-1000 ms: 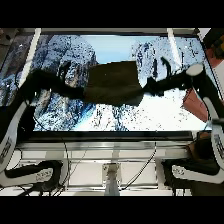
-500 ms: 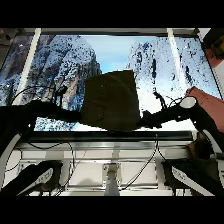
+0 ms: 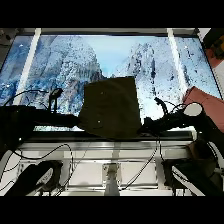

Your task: Fold the clothes and pants, and hang the long-sleeved shirts on hangers.

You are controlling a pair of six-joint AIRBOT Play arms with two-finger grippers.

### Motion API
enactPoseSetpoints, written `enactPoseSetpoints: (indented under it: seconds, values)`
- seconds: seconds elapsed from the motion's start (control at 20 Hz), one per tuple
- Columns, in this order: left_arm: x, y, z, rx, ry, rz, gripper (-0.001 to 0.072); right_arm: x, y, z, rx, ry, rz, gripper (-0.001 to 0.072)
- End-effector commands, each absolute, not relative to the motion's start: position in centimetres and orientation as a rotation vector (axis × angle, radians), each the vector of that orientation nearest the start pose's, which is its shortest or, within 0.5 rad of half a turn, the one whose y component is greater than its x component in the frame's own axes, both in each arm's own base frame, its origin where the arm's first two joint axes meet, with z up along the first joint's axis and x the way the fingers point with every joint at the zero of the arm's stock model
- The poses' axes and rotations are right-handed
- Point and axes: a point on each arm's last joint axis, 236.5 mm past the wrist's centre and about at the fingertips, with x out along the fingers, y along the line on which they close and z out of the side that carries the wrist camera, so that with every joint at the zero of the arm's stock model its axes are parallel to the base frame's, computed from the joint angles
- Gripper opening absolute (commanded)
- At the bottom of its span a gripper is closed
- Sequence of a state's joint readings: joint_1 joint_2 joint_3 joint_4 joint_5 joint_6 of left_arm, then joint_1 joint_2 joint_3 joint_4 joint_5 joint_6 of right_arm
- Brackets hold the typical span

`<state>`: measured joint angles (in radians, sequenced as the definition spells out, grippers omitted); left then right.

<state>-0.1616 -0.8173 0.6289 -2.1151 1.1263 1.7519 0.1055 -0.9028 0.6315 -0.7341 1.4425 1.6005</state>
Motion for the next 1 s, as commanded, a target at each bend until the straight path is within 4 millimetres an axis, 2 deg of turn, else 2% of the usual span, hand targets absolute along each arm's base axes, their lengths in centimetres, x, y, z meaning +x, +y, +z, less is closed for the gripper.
enactPoseSetpoints:
  seconds: [0.0, 0.1, 0.25, 0.4, 0.5, 0.7, 0.85, 0.95]
  values:
    - [22.9, -16.2, 0.6, -0.283, 1.258, -0.523, 0.0025, 17.3, 19.4, 3.2, 0.745, 1.643, 0.561, 0.0015]
    - [25.3, -17.1, 1.6, -0.355, 1.159, -0.475, 0.0025, 19.7, 19.5, 4.3, 0.744, 1.548, 0.554, 0.0015]
    - [29.9, -17.9, 4.6, -0.470, 0.961, -0.436, 0.0026, 23.2, 19.2, 6.4, 0.696, 1.442, 0.545, 0.0014]
    - [34.3, -17.5, 7.0, -0.503, 0.825, -0.393, 0.0026, 28.0, 18.8, 7.4, 0.632, 1.359, 0.541, 0.0014]
    - [37.1, -17.6, 7.4, -0.514, 0.789, -0.369, 0.0026, 31.8, 19.1, 7.5, 0.602, 1.329, 0.556, 0.0014]
    - [41.2, -18.1, 5.1, -0.518, 0.817, -0.328, 0.0027, 39.6, 19.4, 7.3, 0.581, 1.249, 0.543, 0.0014]
    - [43.3, -17.6, 2.7, -0.523, 0.814, -0.277, 0.0027, 44.0, 19.0, 6.5, 0.567, 1.202, 0.504, 0.0014]
    - [43.9, -17.6, 1.1, -0.549, 0.831, -0.252, 0.0027, 46.6, 18.7, 5.4, 0.594, 1.169, 0.451, 0.0014]
